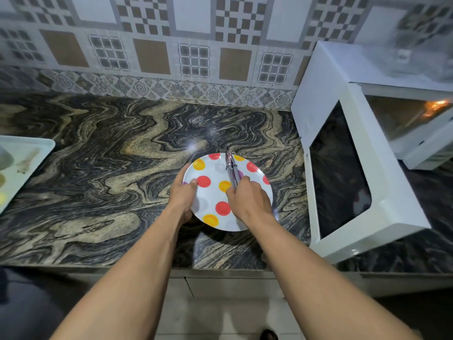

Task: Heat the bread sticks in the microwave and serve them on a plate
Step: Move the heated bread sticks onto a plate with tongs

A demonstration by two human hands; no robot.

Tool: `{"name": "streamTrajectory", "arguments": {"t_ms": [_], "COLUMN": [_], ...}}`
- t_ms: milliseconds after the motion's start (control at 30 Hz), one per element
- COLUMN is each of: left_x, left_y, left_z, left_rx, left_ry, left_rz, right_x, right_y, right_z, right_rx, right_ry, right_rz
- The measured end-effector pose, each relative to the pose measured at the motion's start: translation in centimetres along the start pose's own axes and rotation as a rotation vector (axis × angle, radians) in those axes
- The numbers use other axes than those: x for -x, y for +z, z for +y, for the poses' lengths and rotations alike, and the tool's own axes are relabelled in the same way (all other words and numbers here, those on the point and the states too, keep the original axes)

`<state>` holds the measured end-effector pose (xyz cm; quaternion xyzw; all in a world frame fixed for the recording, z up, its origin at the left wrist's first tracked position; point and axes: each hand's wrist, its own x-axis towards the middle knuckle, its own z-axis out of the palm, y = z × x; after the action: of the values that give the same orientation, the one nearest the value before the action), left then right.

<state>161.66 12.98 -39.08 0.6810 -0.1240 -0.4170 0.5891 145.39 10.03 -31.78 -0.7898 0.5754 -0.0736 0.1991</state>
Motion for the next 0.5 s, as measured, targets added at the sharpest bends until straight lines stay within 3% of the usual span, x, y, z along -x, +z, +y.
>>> {"name": "streamTrajectory", "arguments": {"t_ms": [500], "left_x": [10.7], "left_y": [-0.6], "left_z": [5.6], "left_rx": [0.197], "left_ry": [0.153], "left_rz": [0.081], "right_x": [6.1], "right_y": [-8.9], "right_z": [-0.8], "right_rx": [0.006], "right_ry": [-0.181], "right_rz": [0.015]}}
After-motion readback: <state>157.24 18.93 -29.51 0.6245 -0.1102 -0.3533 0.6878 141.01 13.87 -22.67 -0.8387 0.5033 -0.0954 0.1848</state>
